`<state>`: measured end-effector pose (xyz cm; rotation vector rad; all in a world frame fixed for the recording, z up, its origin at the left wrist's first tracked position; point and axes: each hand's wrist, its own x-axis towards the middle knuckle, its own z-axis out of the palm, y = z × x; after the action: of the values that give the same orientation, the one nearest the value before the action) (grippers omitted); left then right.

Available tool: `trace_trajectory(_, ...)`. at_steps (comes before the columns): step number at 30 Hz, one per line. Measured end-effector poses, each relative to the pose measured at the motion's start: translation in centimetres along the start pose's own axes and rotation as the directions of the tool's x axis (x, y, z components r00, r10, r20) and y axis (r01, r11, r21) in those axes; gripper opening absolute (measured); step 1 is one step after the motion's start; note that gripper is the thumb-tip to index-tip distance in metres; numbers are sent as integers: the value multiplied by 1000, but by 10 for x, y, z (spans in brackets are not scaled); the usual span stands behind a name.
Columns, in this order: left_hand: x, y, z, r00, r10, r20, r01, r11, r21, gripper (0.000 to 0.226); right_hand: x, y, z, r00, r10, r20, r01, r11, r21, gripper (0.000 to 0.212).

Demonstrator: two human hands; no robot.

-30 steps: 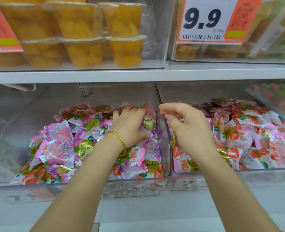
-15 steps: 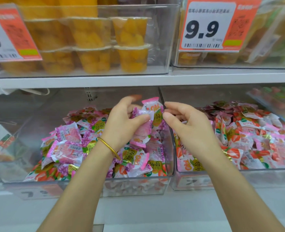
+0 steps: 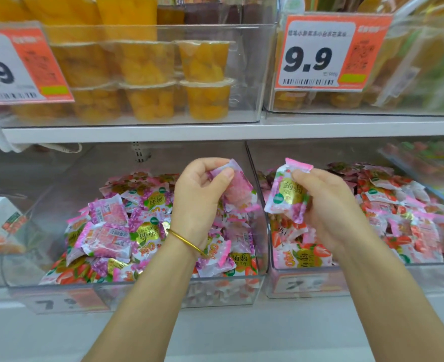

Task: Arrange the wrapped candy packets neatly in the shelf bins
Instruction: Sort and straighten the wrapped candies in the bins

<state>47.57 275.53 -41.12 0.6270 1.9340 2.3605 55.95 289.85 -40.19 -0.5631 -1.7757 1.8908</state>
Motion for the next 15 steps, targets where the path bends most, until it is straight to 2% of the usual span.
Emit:
trace_trajectory(3, -9, 8, 8, 980, 195, -24, -195, 981, 18, 16, -3, -4, -7, 979, 163, 122, -172, 983, 63, 20)
trace_trajectory(6, -18, 9, 14, 925, 357, 131, -370, 925, 86, 21, -6, -6, -11, 915, 292, 278, -345, 924, 165, 25)
trace_trajectory(9, -23, 4, 18, 859, 366, 359, -452, 870, 194, 16, -5, -10, -13, 876, 304, 373, -441, 819, 367, 32)
trace_trajectory(11, -26, 2, 18, 815, 349, 462, -494, 835, 241, 14, -5, -10, -15, 871, 299, 389, -456, 788, 415, 34)
trace_trajectory(13, -29, 2, 18, 820, 302, 486, -458, 856, 240, 20, -3, -8, -17, 883, 295, 366, -436, 804, 405, 37)
trace_trajectory(15, -30, 2, 19, 848, 287, 445, -418, 879, 229, 27, -2, -7, -18, 898, 299, 322, -416, 815, 404, 36)
